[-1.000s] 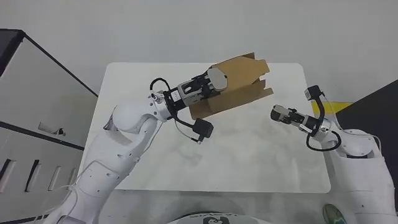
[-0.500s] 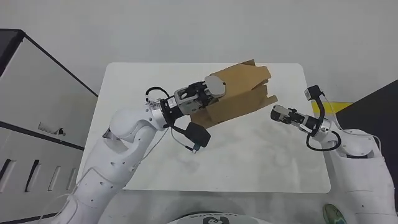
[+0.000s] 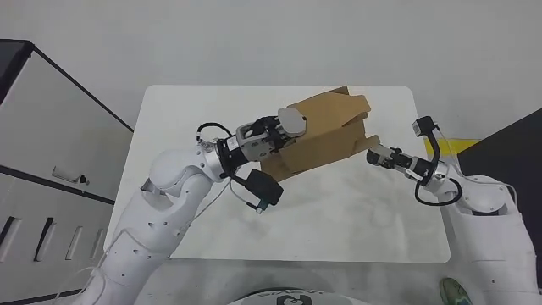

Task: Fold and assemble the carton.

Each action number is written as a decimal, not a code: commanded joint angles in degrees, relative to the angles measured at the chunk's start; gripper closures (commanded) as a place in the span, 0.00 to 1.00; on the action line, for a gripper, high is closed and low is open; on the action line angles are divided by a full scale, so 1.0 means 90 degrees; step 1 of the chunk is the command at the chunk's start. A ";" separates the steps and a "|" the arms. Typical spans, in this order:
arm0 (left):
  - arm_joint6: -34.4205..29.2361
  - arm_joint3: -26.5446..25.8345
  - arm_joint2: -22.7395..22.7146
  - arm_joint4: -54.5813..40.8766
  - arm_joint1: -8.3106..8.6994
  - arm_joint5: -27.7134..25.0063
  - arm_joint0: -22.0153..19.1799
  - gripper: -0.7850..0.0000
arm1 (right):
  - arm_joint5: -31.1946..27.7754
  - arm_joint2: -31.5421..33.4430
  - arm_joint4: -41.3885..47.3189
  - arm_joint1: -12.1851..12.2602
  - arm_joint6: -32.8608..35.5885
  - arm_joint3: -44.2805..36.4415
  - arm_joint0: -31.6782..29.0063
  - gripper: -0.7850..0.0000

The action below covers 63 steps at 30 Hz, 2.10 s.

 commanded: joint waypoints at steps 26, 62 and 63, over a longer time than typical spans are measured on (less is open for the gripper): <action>0.0228 -0.0018 0.0014 0.0359 0.0069 0.0527 0.0071 1.00 | 0.0513 -0.0055 0.1842 0.0065 0.1379 0.0187 0.0352 0.00; 0.0682 -0.0110 0.0054 0.0485 0.0200 0.0599 0.0149 1.00 | 0.2578 0.0145 0.3546 0.0258 0.2963 0.0231 0.1564 1.00; 0.0691 -0.0108 0.0058 0.0481 0.0203 0.0618 0.0150 1.00 | 0.2649 0.0123 0.3546 0.0274 0.2963 0.0197 0.1621 1.00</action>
